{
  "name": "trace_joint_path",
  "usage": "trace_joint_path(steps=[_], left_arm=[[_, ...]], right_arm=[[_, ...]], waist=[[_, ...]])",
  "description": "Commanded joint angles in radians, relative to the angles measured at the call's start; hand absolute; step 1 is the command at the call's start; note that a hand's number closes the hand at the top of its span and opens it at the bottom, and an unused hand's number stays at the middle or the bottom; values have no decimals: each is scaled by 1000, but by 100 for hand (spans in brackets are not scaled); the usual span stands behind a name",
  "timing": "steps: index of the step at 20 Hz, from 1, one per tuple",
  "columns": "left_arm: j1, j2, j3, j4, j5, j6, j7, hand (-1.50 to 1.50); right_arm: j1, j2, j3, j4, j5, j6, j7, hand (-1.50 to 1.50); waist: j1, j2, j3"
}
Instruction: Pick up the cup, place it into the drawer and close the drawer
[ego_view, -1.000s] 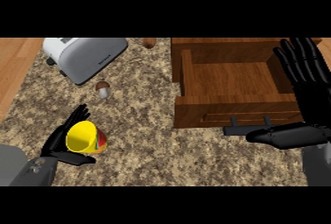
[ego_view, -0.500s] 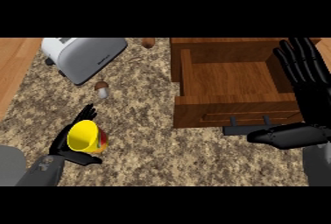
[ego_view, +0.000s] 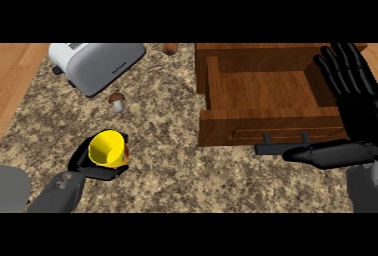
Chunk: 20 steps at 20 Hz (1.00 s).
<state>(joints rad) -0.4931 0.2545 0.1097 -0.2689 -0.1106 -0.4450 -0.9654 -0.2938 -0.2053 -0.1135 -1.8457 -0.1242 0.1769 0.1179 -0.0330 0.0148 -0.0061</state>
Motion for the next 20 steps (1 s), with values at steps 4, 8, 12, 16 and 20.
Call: trace_joint_path(steps=[4, 8, 12, 16, 20], left_arm=[[24, -19, 17, -57, -16, 150, -276, 150], [-38, -45, 41, -93, 60, -78, -236, 150], [-20, -90, 163, -84, 160, 147, -227, 150], [-29, -98, 222, -102, 203, 229, -246, 150], [-130, -126, 175, -159, 174, 249, -139, 150]], right_arm=[[-15, -9, -13, 45, 3, 5, -16, -150], [28, 11, -8, 16, -5, 1, -19, -150], [15, 3, -25, 31, -4, 4, -45, -150], [25, -44, -61, 24, -43, 49, -30, -150], [39, -26, -35, 44, 5, 36, -60, -150]], waist=[[10, 1, 1], [9, -8, 2], [16, -6, 3], [16, -8, 4], [24, -12, 6]])
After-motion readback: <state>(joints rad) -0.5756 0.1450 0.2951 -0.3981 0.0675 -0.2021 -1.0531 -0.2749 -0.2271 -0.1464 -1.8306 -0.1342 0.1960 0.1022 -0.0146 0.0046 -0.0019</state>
